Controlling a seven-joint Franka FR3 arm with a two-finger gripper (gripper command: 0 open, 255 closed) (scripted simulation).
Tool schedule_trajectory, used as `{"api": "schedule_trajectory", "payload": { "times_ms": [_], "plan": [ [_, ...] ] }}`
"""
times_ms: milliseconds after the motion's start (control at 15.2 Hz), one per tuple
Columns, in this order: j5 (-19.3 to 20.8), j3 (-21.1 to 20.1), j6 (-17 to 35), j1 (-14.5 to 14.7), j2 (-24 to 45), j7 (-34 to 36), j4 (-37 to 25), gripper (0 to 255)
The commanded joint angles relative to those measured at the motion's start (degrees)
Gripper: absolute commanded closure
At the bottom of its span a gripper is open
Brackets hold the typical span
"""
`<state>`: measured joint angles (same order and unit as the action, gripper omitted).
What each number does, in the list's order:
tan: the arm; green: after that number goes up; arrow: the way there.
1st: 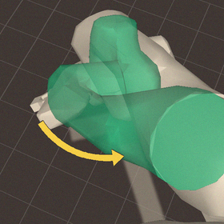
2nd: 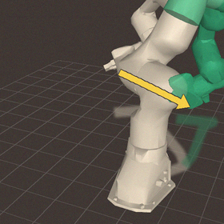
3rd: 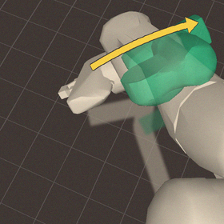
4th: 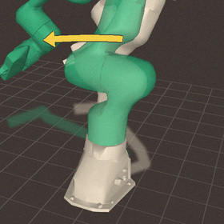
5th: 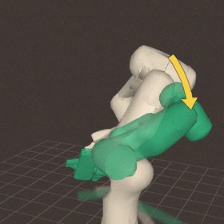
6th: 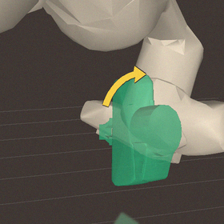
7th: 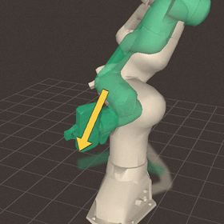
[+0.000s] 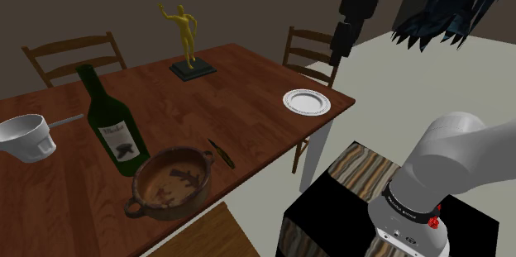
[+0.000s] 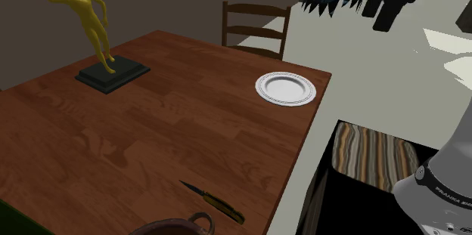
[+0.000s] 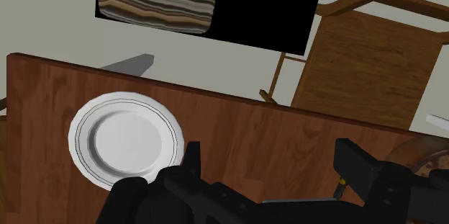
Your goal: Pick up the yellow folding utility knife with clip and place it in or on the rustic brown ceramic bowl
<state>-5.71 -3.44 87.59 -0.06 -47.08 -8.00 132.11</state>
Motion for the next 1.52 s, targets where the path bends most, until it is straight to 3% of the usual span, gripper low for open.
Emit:
{"api": "schedule_trajectory", "payload": {
  "times_ms": [0, 858, 1188, 1452],
  "plan": [
    [0.0, 0.0, 0.0, 0.0, 0.0, 0.0, 0.0, 0],
    [-5.9, -15.8, 18.6, 1.0, 14.4, 17.1, 3.6, 0],
    [-5.2, -21.9, 25.6, 0.3, 23.5, 24.5, 1.4, 0],
    [-2.4, -26.6, 30.5, -0.7, 32.2, 31.3, -1.8, 0]
  ]
}}
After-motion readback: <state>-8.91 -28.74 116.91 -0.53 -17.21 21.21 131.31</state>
